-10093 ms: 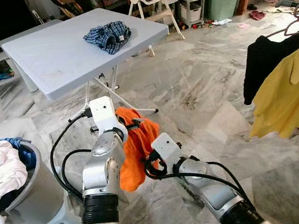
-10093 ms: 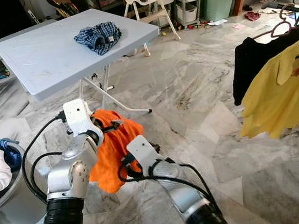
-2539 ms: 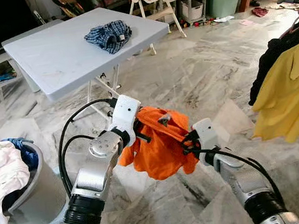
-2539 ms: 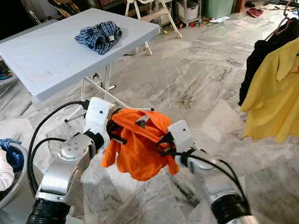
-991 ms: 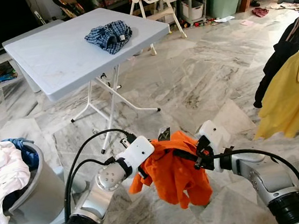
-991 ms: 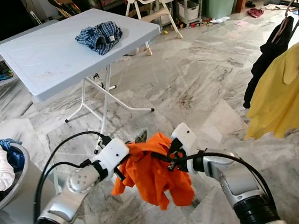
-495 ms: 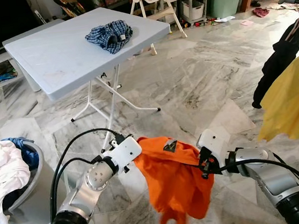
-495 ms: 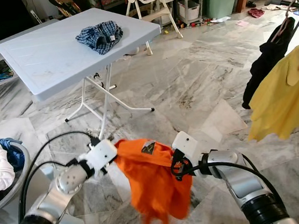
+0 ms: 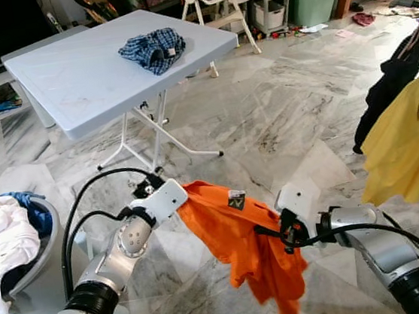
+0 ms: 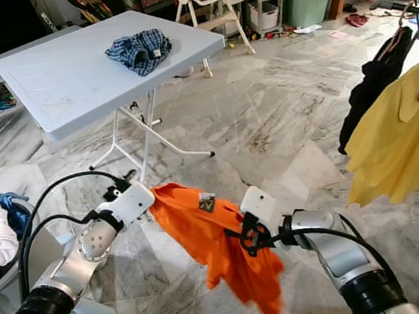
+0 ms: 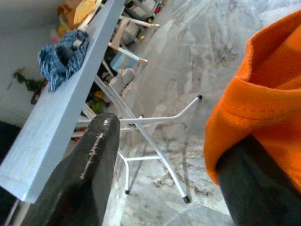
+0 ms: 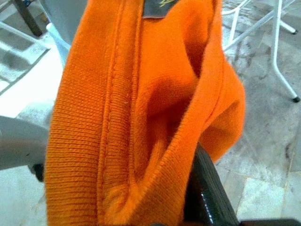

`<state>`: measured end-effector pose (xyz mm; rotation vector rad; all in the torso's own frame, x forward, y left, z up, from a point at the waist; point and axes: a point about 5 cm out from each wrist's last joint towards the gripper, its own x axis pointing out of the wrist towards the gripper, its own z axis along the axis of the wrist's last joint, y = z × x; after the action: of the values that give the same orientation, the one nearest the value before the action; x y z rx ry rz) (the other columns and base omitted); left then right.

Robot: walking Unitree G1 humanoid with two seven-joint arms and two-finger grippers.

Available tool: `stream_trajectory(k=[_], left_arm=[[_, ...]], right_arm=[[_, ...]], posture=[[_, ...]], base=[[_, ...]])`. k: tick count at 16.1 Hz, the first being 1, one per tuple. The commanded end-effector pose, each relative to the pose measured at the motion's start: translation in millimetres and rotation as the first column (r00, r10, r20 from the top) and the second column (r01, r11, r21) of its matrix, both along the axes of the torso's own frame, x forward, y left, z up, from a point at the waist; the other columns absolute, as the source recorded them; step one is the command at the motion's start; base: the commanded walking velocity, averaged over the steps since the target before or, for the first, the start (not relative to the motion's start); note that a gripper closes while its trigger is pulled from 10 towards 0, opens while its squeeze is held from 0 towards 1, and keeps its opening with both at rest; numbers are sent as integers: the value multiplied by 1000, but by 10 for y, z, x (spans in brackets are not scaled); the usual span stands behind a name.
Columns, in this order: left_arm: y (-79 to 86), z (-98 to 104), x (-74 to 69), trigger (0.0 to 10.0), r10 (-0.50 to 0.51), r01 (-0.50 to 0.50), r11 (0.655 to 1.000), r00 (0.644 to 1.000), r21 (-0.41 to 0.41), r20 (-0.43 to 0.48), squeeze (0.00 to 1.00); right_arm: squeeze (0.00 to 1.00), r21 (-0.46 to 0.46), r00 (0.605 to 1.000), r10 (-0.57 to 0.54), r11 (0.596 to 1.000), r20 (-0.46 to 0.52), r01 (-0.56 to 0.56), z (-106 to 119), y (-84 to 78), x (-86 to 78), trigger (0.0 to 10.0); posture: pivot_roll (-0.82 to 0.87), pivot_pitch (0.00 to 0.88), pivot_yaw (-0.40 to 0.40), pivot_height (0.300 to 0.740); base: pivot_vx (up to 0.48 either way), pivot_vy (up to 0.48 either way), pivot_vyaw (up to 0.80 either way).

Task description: Hang hanger

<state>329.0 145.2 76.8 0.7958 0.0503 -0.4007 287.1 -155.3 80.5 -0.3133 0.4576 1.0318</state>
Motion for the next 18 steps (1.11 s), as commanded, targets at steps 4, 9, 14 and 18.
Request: stream_trajectory(k=[4, 9, 14, 18], left_arm=[[-74, -237, -132, 10000, -22, -2, 991, 983, -132, -183, 1000], [-314, -460, -452, 10000, -241, 175, 960, 916, -220, -322, 1000], [-270, -484, -477, 10000, -102, 20, 960, 954, -281, -281, 1000], [-130, -476, -466, 10000, -47, 0, 966, 983, -259, -175, 1000]], right_arm=[[0, 260, 999, -43, 965, 15, 38, 365, 150, 139, 0], [0, 407, 998, -57, 912, 10, 48, 565, 331, 145, 0], [0, 366, 994, -103, 927, 42, 80, 576, 356, 170, 0], [0, 363, 998, 3, 931, 70, -29, 763, 333, 118, 0]], posture=[[-77, 0, 41, 740], [-80, 0, 42, 740], [-82, 0, 42, 740], [-101, 0, 35, 740]], base=[[0, 0, 0], [0, 0, 0], [0, 0, 0], [0, 0, 0]])
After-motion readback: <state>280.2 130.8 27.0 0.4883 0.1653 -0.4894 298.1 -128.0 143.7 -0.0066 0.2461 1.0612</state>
